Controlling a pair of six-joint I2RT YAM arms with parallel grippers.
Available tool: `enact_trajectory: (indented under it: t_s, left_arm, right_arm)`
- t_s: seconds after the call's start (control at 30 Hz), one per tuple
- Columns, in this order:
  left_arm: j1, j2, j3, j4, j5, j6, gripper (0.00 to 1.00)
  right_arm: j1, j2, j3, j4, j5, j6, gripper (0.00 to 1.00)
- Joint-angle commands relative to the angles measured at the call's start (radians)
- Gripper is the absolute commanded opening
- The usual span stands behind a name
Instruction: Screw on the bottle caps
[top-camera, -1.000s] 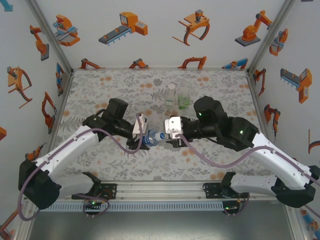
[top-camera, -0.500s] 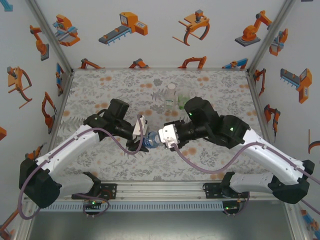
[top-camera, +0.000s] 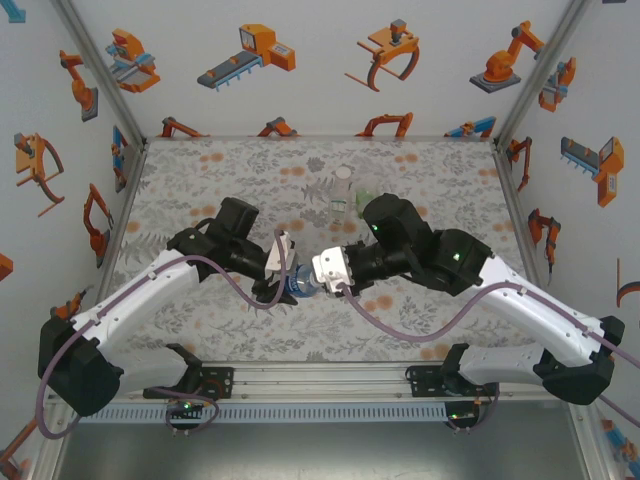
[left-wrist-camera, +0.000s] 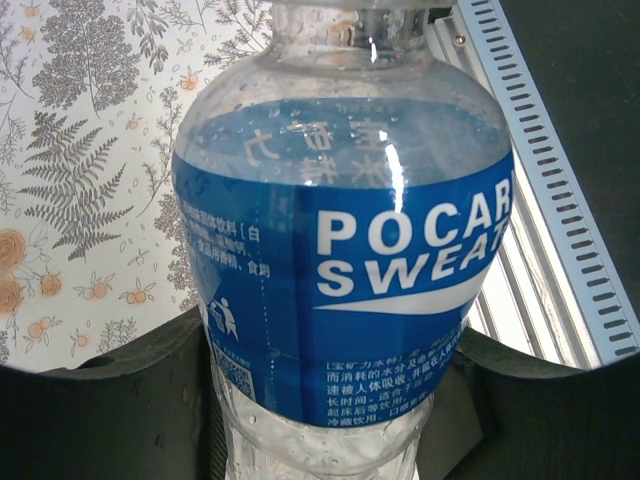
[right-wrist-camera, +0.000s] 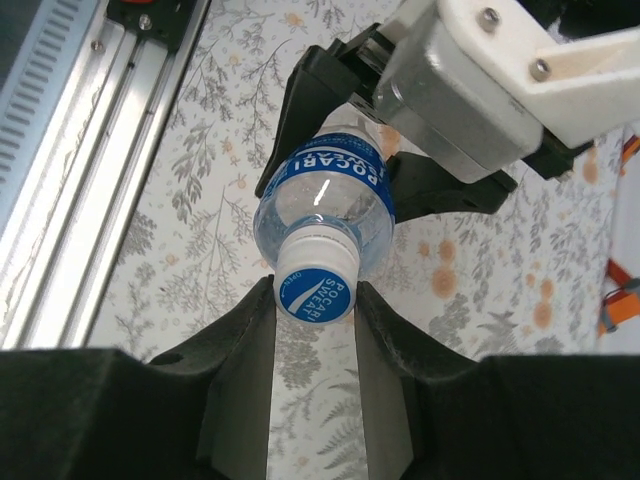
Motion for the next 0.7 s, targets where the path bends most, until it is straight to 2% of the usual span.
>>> enact_trajectory:
  t_s: [0.0, 0.1, 0.27, 0.4, 0.5, 0.6, 0.67]
  left_arm:
    - [-0.002, 0.005, 0.039, -0.014, -0.002, 0.0, 0.0]
    - [0.001, -0.001, 0.037, 0.011, -0.04, -0.03, 0.0]
    - [0.002, -0.013, 0.019, 0.064, -0.099, -0.07, 0.0]
    - [0.003, -0.022, 0.009, 0.089, -0.121, -0.083, 0.0]
    - [0.004, -0.024, 0.004, 0.102, -0.128, -0.09, 0.0]
    - [0.006, -0.027, 0.002, 0.111, -0.136, -0.094, 0.0]
    - [0.005, -0.027, 0.0, 0.114, -0.139, -0.097, 0.0]
  right_arm:
    - [0.011, -0.021, -0.04, 0.1, 0.044, 0.214, 0.12]
    - [0.01, -0.063, -0.113, 0.202, 0.157, 0.489, 0.0]
    - [0.01, -0.136, -0.235, 0.346, 0.415, 1.012, 0.0]
    - [0.01, -0.192, -0.348, 0.46, 0.556, 1.438, 0.0]
    - [0.01, -0.206, -0.398, 0.471, 0.626, 1.763, 0.0]
    - [0.01, -0.2, -0.408, 0.493, 0.631, 1.929, 0.0]
    - [0.009, -0.198, -0.39, 0.493, 0.633, 1.947, 0.0]
